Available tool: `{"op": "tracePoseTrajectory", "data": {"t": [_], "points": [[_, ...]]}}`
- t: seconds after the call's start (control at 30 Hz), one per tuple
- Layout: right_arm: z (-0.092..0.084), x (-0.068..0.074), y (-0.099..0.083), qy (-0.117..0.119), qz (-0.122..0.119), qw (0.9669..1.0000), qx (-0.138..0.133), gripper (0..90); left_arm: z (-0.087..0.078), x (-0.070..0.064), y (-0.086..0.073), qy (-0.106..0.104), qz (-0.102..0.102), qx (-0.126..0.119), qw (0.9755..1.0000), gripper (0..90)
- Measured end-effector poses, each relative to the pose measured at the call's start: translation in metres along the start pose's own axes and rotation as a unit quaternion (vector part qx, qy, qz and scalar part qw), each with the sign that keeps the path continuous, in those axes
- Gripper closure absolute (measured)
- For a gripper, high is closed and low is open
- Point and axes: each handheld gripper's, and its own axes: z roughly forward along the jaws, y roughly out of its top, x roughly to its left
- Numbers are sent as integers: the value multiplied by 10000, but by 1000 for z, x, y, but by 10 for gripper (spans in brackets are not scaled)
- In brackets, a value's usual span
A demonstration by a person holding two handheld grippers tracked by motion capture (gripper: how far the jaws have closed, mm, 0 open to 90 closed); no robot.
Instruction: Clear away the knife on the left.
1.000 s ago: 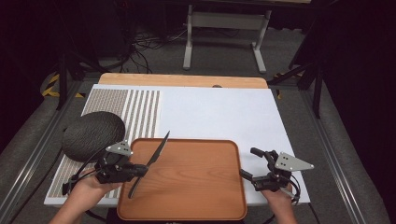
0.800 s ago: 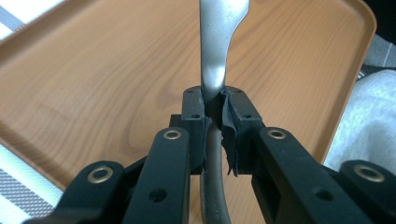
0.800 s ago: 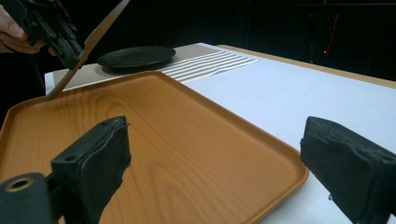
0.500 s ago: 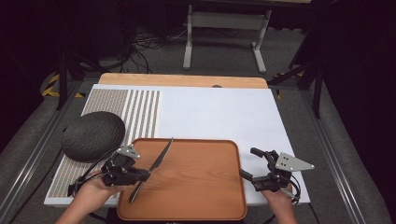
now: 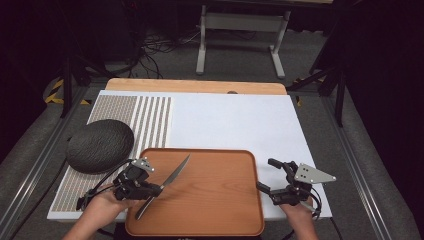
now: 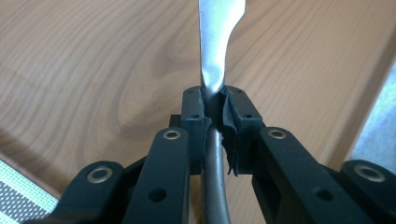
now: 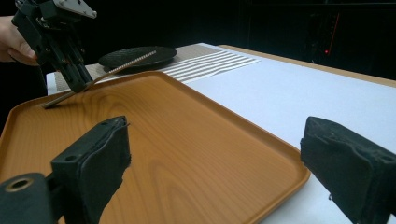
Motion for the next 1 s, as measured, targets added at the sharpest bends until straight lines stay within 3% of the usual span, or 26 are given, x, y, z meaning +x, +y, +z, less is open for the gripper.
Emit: {"op": "tracePoseTrajectory", "data": {"t": [0.1, 0.53, 1.0], "points": [[0, 0, 0, 2, 16, 10000, 7, 89, 5, 1, 0, 46, -96, 150, 9998, 796], [0, -1, -1, -17, 41, 10000, -1, 89, 13, 3, 0, 82, -148, 434, 9989, 796], [1, 0, -1, 7, 23, 10000, 10, 89, 18, 5, 0, 192, -190, 537, 9982, 794]]}}
